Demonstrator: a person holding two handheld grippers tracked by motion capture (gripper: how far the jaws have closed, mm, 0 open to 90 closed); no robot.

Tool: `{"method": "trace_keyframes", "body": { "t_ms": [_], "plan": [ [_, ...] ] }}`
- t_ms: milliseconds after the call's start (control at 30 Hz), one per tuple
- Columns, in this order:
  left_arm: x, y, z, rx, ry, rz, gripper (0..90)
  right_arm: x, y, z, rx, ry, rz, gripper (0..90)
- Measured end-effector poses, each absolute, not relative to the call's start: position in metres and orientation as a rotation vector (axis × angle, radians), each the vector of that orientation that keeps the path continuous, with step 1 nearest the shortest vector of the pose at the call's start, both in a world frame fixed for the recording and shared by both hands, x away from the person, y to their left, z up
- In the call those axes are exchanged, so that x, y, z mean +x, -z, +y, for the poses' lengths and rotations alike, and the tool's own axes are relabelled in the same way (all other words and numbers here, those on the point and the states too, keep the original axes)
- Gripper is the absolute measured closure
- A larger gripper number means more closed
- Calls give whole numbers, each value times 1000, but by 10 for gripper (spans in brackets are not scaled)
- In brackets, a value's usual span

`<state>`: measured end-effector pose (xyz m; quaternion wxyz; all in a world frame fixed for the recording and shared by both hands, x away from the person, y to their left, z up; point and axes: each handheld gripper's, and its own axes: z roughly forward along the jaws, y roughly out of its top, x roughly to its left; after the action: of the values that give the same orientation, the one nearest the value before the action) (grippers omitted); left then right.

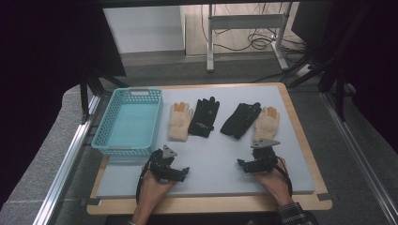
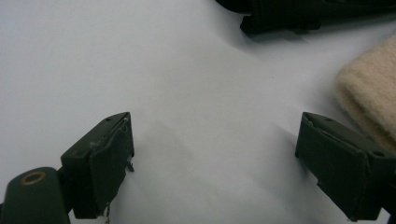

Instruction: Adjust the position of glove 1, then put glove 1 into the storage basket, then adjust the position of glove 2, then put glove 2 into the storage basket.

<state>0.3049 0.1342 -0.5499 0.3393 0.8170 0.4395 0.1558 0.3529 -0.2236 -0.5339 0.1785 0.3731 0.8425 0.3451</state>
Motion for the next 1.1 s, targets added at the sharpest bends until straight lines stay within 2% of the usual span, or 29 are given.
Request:
{"method": "trace_keyframes", "body": {
  "t_ms": [533, 1100],
  "plan": [
    [305, 550, 134, 2124, -408, 1144, 5, 352, 534, -224, 1055, -975, 2380, 112],
    [305, 550, 134, 2123, -408, 1145, 6, 360, 526, -221, 1097, -1020, 2392, 189]
  ]
}}
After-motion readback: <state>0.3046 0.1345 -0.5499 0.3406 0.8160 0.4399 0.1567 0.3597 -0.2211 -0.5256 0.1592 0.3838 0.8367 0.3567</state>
